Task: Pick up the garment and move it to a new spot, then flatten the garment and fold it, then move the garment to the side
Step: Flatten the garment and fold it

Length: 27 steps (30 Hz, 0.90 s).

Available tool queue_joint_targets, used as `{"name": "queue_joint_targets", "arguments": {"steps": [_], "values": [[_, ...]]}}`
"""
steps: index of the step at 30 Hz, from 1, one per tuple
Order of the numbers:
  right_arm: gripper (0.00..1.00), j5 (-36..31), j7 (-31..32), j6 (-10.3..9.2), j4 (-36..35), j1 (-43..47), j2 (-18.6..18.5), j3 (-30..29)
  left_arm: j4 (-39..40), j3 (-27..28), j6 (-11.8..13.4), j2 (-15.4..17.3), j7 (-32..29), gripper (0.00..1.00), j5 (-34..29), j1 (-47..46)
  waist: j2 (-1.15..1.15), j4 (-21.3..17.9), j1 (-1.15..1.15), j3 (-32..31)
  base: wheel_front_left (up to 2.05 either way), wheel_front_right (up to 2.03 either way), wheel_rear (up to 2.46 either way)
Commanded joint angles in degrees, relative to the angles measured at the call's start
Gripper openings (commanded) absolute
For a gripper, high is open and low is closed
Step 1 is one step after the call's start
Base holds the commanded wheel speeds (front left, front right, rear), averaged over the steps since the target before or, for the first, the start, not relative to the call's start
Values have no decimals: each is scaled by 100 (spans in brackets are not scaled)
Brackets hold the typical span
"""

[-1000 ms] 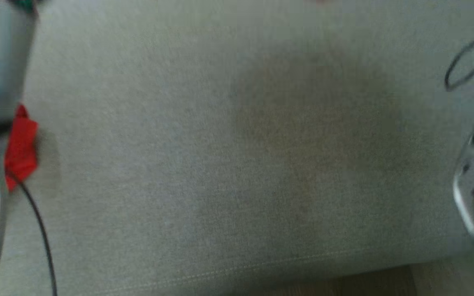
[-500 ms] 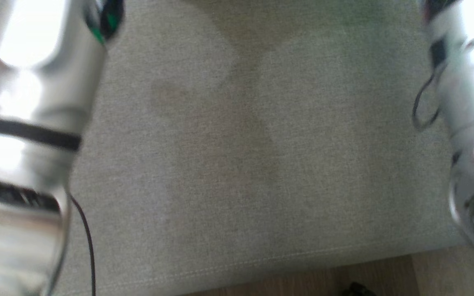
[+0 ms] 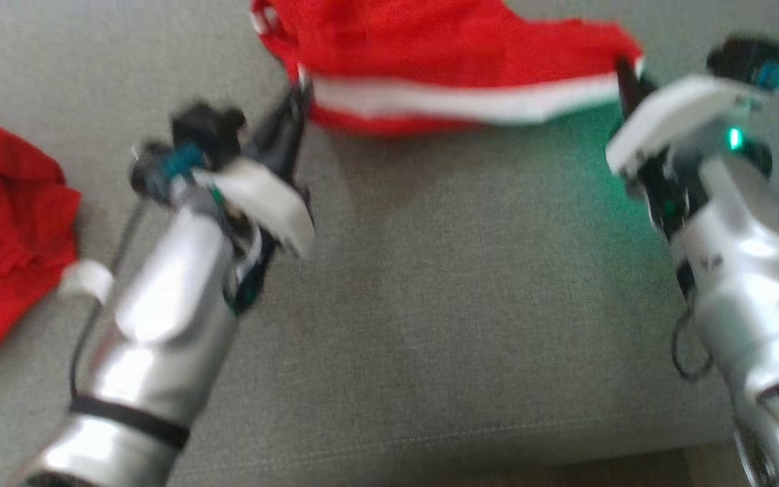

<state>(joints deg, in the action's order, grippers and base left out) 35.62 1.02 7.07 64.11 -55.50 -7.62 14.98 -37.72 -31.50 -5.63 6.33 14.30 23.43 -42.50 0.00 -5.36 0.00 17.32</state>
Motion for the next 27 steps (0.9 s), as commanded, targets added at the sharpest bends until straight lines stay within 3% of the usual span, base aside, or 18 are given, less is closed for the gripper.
{"name": "queue_joint_targets", "arguments": {"steps": [1,17,27], "values": [[0,62,52,42,-232,89,-19,133,240,111,-15,88,69,0,-70,-34,0,67,0,-212,0,0,0],[0,823,1168,42,-1799,2263,-961,464,1156,-141,111,-90,70,0,-82,2042,0,137,0,-1290,0,0,0],[0,778,2074,42,-3306,3742,-1316,-291,2185,-451,350,3,-162,0,-70,3001,0,123,0,-1557,0,0,0]]}}
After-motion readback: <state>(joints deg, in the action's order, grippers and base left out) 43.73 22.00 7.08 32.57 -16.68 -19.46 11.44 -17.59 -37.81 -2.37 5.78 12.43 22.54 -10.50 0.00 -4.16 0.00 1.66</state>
